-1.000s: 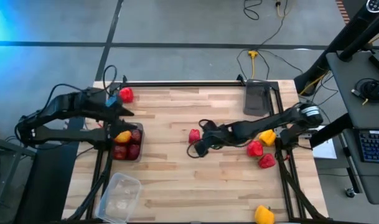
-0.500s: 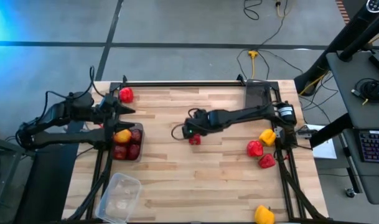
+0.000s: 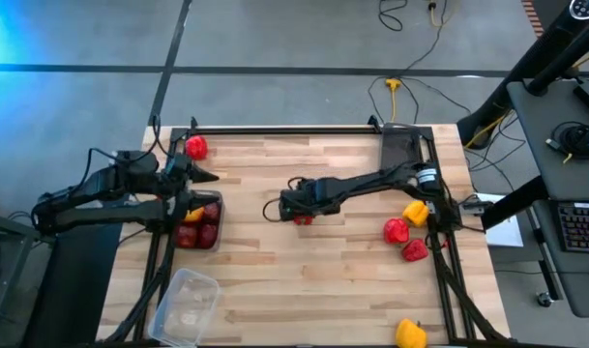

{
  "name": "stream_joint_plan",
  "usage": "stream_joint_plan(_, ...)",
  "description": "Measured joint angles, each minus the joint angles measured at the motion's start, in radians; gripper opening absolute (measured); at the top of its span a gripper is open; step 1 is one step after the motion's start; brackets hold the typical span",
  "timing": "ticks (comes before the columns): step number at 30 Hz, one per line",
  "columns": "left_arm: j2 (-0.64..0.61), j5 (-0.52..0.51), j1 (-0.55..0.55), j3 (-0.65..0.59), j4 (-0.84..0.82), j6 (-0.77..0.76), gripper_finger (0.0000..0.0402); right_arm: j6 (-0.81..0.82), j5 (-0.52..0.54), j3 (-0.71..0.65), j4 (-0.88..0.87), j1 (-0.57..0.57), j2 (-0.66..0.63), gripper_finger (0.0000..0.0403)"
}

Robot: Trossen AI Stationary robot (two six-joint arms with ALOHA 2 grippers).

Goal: Sort produce into baskets
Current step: Put the red bell pepper into the right black transparent bin

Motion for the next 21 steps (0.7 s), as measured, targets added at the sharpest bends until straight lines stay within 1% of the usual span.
stream_joint_plan(4,-0.004,0.0,0.0,-0.003,0.0,0.008,0.0373,0.016,-0.062,0.0,0.01,0.0,0.034,0.0384)
stream_joint_plan(12,-0.008,-0.002,0.0,0.011,0.005,0.025,0.0366,-0.01,-0.051,0.001,0.059,-0.001,0.07,0.0383)
stream_joint_plan(14,-0.007,-0.002,0.0,0.011,0.004,0.024,0.0366,-0.012,-0.052,0.001,0.059,-0.001,0.07,0.0377)
stream_joint_plan(17,-0.007,-0.003,0.0,0.011,0.004,0.024,0.0366,-0.029,-0.05,0.0,0.056,-0.001,0.068,0.0349)
stream_joint_plan(21,-0.008,-0.003,0.0,0.011,0.004,0.024,0.0366,-0.082,-0.05,-0.001,0.074,-0.001,0.06,0.0285)
